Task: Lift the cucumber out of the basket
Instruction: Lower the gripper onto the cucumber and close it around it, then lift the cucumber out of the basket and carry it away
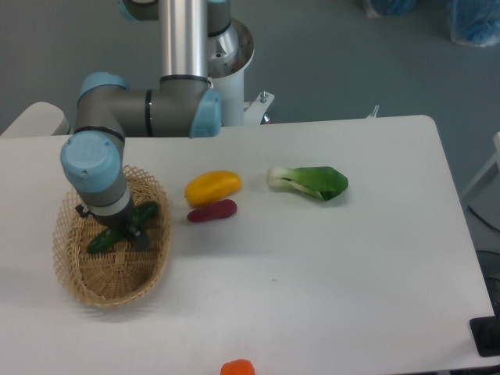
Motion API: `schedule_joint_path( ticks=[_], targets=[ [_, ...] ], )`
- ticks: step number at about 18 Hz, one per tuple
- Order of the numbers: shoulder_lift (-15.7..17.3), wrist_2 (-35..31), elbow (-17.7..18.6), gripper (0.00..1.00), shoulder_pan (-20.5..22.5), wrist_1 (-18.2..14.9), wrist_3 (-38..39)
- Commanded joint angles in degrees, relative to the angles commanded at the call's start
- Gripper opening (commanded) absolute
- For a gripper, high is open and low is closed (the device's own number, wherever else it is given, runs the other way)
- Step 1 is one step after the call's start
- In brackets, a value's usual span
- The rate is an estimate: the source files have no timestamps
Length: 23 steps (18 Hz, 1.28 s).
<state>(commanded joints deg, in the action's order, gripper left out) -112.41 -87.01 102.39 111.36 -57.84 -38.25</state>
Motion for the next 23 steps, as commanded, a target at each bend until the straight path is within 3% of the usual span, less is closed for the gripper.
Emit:
schedule_joint_path(
  ticks=[7, 11, 13, 16, 18, 23],
  targets=[
    [-1.5, -3.4, 0.4, 0.97, -2.5, 1.1, 7.0],
    [-2.5, -4.2, 0.4, 0.46, -2.9, 2.4, 8.6],
    [-2.4, -4.2, 0.3, 0.28, -2.9, 2.6, 9.1],
    [-2.0, -4.5, -0.7, 0.10, -2.9, 2.5, 9.2],
    [-1.1, -4.5, -1.0, 0.05, -2.6, 2.2, 8.9],
    [2.2, -3.2, -3.6, 0.07, 0.9, 1.6, 8.3]
  ],
)
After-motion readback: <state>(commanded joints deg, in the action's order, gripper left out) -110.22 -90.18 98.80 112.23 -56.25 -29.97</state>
